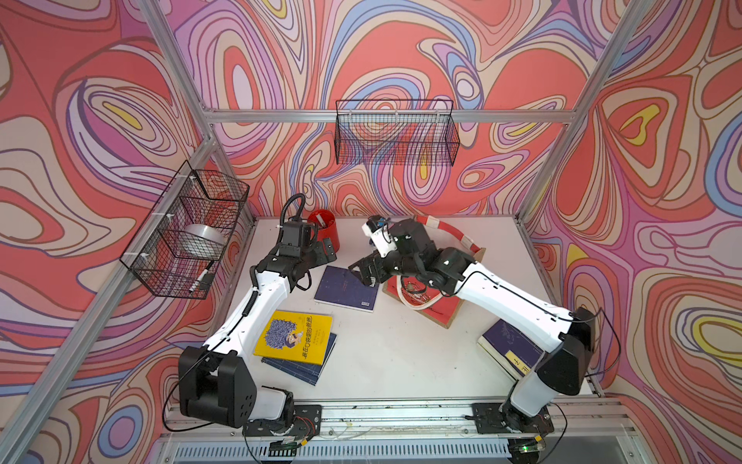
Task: Put the books into the canvas bag
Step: Place the canvas bag at the center of the board, then pick up the book from the center of the board.
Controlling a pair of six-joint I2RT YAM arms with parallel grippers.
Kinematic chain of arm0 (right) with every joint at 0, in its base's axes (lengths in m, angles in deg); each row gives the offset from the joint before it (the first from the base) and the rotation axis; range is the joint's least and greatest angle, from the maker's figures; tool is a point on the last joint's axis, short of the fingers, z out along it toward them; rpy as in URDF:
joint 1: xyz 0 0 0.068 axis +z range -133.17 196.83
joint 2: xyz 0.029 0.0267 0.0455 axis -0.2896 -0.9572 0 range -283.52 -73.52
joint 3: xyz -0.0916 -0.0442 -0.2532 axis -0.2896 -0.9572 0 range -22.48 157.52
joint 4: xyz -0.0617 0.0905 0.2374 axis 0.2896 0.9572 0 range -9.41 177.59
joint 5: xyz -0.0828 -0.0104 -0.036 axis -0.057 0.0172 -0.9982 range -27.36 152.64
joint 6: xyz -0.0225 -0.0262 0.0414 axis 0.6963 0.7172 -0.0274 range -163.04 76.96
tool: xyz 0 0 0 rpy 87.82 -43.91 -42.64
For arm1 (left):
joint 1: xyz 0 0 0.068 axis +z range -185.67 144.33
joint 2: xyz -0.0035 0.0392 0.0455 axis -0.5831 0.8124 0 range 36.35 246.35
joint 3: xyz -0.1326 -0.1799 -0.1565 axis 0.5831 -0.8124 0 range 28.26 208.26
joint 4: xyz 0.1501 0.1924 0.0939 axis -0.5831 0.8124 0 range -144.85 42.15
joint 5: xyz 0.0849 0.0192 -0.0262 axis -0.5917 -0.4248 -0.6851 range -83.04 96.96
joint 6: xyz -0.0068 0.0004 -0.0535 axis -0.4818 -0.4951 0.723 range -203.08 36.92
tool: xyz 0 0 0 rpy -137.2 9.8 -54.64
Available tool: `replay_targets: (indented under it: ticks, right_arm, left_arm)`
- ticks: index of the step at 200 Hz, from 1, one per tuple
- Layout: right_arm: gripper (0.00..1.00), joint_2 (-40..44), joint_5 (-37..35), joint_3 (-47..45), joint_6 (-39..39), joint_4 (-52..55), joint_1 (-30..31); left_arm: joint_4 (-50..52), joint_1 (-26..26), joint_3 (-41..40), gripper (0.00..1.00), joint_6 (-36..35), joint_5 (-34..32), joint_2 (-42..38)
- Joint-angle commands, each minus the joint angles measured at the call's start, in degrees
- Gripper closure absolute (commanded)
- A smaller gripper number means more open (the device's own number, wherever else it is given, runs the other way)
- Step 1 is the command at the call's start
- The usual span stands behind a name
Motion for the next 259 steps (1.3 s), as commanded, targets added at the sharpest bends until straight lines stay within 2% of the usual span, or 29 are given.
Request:
replay_targets:
  ticks: [1,12,55,81,145,223,259]
  right_arm:
    - [0.02,-5.5,1.2,-4.1,-8.2,-3.3,-0.2]
    - [0.02,-7.0,-0.7,-6.4,-11.1,-5.0,-0.2]
    - [0.02,-13.0,1.0,-10.9,-16.2,-7.3,-0.2]
    - [0.01,-14.5,-1.3,-14.0,-19.3,-9.5,-0.3]
    - [0.02,-19.5,-2.0,-15.9,-21.9,-14.4,-1.4]
    - [0.02,-22.6,-1.5,-15.1,-23.1,-17.3,-3.7]
    - [0.01,-23.2,-0.6,-14.3,-22.8,-18.7,-3.8]
  left_arm:
    - [-0.8,2.8,-1.1,0.0,3.0,6.0,3.2]
    - [-1.6,3.5,-1.2,0.0,3.3,7.2,4.5]
    - [-4.8,3.8,-2.2,0.0,4.6,9.1,10.5]
    - [-7.7,4.0,-2.9,0.0,5.7,10.1,13.6]
    - [-10.8,4.1,-4.7,0.0,7.1,12.5,17.4]
    - [-11.2,4.1,-7.5,0.0,8.5,10.4,19.2]
    - [-13.2,4.1,-9.3,0.0,10.1,13.1,20.2]
